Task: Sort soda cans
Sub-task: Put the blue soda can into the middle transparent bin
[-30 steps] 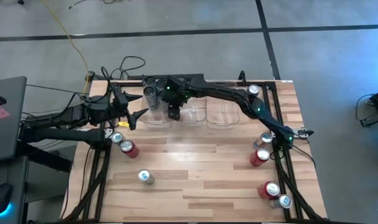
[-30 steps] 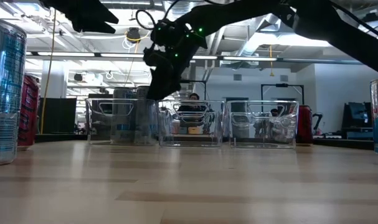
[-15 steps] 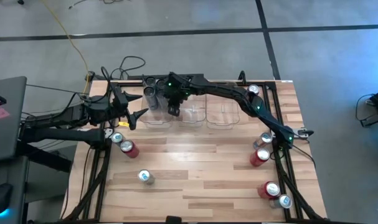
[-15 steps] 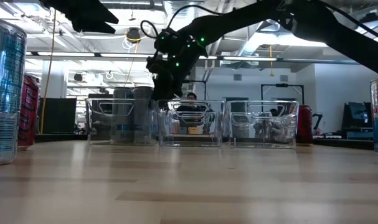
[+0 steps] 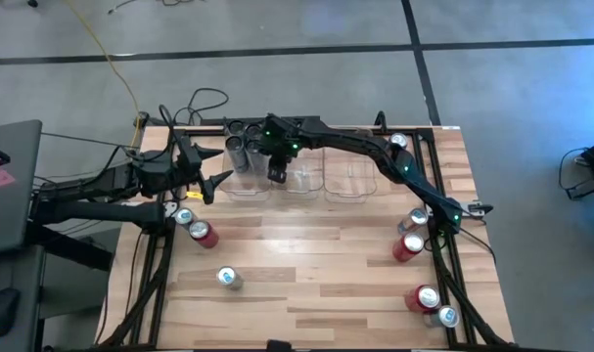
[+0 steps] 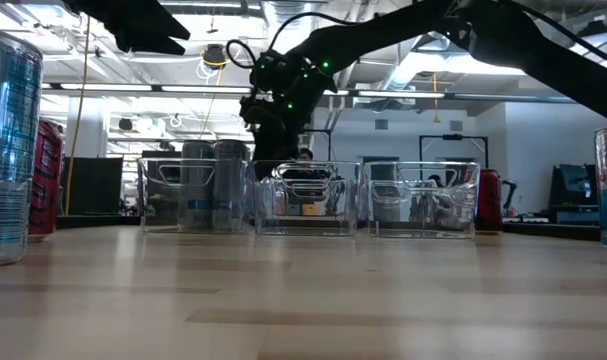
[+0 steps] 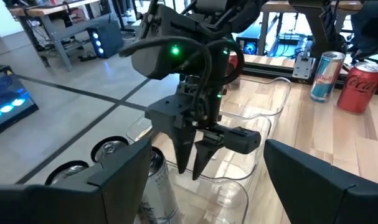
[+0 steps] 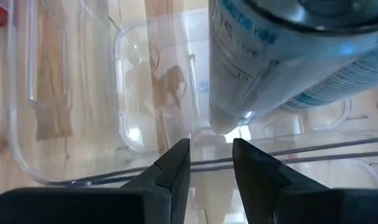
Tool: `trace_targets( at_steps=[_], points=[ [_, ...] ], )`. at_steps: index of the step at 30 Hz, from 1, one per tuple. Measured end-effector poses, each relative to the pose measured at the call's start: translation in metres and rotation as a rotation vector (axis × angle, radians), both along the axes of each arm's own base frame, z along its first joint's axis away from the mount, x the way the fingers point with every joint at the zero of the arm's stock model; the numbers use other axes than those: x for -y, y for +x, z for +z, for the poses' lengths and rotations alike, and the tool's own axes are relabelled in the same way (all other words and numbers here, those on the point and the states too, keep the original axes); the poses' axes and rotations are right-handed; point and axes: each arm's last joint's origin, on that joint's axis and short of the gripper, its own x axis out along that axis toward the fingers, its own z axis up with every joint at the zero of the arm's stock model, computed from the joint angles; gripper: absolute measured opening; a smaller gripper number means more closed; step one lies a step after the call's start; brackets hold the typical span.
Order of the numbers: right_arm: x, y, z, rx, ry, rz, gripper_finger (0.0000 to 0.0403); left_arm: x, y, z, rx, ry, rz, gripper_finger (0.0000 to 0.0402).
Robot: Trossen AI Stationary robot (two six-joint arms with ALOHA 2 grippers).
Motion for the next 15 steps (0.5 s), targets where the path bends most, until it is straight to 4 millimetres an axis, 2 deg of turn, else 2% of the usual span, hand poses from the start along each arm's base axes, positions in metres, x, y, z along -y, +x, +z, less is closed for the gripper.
trace_targets(
  at_steps=[7, 15],
  points=[
    [-0.012, -0.003, 0.009, -0.058, 0.034, 0.03, 0.0139, -0.002, -0.001, 0.001, 0.002, 0.019, 0.09, 0.0306],
    [-0.026, -0.008, 0.043, 0.0, 0.006, 0.075, 0.0139, -0.002, -0.002, -0.001, -0.009, 0.004, 0.1, 0.0306]
  ],
)
